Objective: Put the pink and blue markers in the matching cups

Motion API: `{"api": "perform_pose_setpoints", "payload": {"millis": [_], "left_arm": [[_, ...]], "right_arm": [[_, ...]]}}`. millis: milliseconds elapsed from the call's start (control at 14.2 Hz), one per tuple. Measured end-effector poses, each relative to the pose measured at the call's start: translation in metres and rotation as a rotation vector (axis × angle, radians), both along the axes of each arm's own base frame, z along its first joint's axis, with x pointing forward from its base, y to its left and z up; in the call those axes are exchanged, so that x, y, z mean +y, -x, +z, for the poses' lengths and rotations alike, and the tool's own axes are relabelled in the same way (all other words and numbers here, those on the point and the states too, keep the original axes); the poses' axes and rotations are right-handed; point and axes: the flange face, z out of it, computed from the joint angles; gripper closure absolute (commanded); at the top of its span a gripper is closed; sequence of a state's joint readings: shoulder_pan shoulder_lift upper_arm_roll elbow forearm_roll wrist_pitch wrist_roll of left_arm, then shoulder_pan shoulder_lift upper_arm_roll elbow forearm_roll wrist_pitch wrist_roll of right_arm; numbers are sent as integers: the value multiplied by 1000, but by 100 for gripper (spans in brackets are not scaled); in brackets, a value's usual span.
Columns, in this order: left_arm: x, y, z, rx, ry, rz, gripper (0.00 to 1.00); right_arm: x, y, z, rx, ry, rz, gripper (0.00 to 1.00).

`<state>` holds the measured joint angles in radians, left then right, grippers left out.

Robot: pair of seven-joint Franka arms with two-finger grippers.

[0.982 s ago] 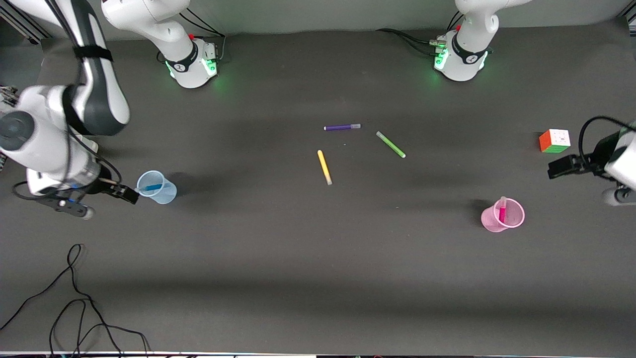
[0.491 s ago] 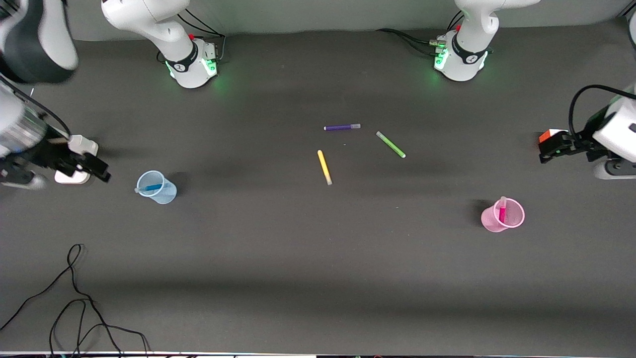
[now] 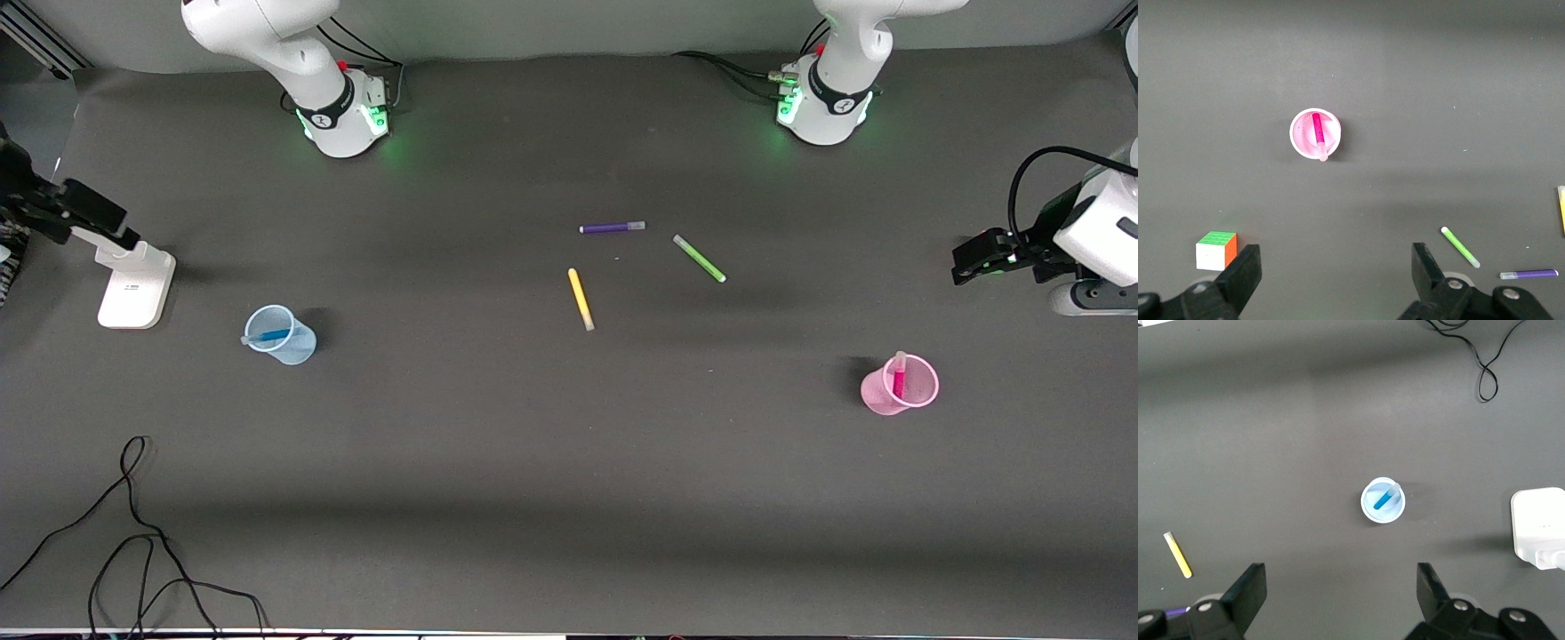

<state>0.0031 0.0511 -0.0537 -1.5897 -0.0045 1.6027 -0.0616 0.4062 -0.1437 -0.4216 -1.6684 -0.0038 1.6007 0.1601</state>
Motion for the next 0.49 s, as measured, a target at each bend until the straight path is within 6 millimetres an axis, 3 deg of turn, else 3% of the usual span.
{"api": "perform_pose_setpoints", "payload": {"millis": [491], "left_arm": [[0,1,-1,7,-1,0,0]], "right_arm": [[4,1,-7,43,4,17,0]]}}
